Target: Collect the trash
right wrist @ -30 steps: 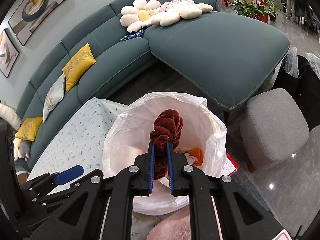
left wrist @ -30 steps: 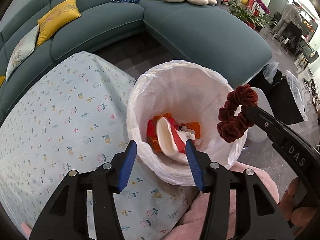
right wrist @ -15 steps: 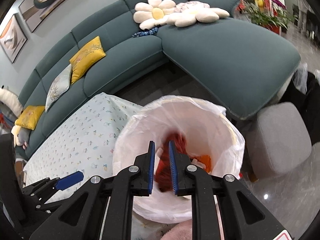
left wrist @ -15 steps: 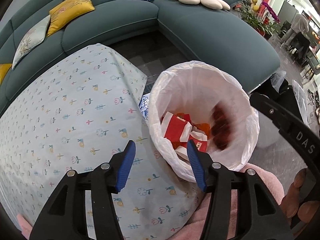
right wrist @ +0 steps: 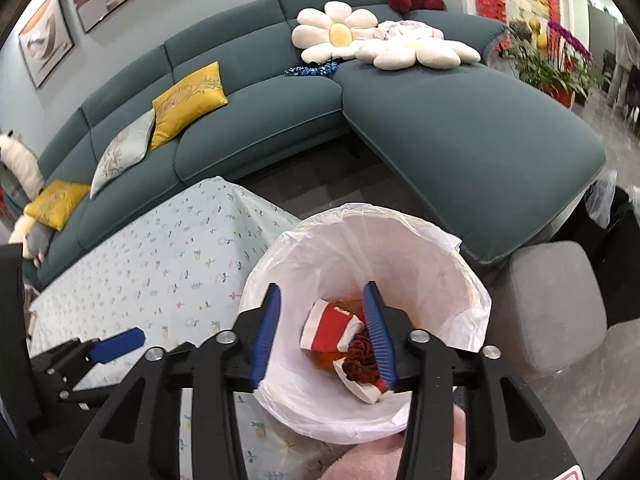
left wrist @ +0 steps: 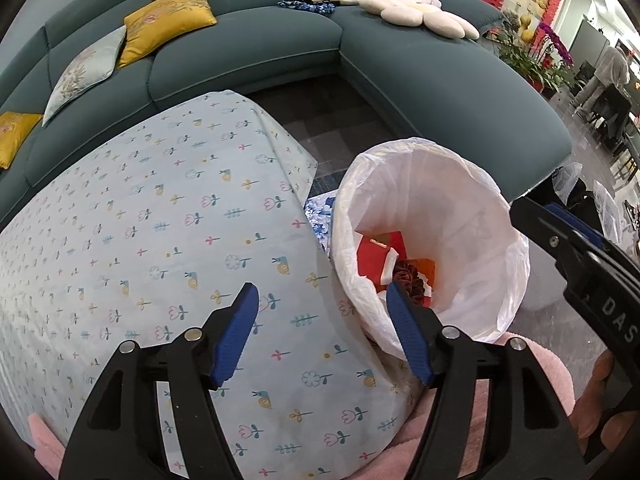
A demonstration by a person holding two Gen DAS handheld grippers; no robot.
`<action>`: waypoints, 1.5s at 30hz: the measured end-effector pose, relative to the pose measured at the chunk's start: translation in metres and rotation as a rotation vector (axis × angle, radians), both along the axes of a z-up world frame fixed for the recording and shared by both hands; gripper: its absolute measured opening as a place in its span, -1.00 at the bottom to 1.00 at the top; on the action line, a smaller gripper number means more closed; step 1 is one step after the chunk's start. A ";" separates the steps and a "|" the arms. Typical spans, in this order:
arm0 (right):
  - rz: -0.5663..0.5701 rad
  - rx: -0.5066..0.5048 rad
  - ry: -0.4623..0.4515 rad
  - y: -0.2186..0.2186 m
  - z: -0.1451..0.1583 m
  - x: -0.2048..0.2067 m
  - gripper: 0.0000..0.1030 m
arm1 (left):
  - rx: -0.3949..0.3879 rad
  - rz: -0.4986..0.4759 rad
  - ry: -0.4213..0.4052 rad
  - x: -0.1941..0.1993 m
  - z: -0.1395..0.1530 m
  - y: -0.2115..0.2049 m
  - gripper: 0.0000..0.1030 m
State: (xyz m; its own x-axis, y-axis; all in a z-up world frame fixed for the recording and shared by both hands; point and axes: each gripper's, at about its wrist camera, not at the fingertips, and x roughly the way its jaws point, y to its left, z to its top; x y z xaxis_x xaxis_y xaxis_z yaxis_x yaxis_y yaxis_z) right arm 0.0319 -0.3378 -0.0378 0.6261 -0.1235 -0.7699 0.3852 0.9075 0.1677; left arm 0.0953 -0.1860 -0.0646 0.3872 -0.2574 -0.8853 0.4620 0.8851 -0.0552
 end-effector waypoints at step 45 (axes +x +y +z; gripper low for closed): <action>0.072 -0.182 0.076 0.050 0.000 -0.021 0.86 | 0.043 0.116 -0.072 -0.023 -0.001 0.052 0.62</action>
State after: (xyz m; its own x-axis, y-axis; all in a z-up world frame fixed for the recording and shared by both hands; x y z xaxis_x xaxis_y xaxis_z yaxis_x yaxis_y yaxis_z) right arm 0.0106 -0.2875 -0.0375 0.5797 -0.2218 -0.7841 0.3232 0.9459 -0.0286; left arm 0.0719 -0.1342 -0.0653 0.4754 -0.1698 -0.8632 0.3575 0.9338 0.0132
